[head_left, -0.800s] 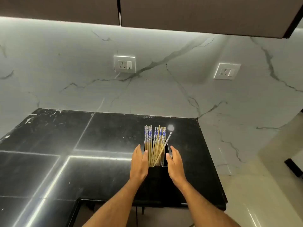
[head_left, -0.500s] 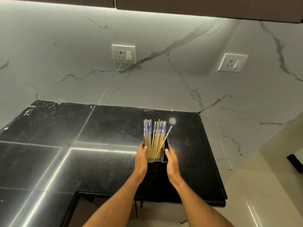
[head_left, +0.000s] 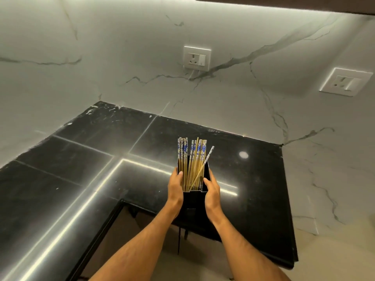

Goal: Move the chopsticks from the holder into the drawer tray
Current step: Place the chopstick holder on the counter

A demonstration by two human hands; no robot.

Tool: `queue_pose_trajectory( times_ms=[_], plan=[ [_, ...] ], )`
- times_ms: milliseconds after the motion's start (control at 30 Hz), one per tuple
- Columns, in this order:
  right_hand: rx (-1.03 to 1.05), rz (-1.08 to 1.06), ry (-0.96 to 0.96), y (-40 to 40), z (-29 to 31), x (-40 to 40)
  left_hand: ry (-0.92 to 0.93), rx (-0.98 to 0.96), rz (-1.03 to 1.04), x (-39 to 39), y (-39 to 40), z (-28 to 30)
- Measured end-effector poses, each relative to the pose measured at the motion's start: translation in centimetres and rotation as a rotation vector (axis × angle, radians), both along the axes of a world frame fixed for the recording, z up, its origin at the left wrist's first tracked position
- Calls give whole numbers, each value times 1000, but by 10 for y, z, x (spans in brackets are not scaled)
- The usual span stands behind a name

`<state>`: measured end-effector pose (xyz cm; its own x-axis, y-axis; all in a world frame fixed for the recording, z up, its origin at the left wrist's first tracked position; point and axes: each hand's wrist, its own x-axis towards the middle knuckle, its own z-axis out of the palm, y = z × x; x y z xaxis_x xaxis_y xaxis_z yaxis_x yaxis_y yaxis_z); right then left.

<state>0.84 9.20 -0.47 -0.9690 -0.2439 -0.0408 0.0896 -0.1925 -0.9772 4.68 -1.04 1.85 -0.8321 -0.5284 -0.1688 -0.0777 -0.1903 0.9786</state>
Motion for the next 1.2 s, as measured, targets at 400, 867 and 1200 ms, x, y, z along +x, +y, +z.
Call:
queue_pose_trajectory(
  times_ms=[400,867,1200],
  plan=[
    [-93,332,135,-102,27,137,77,-3,317,169,-84,30],
    [-85,807,181,-184,49,445,43,-29,739,505,-141,41],
    [-100,1165,122,-233,51,610,20,-16,1111,687,-152,42]
  ],
)
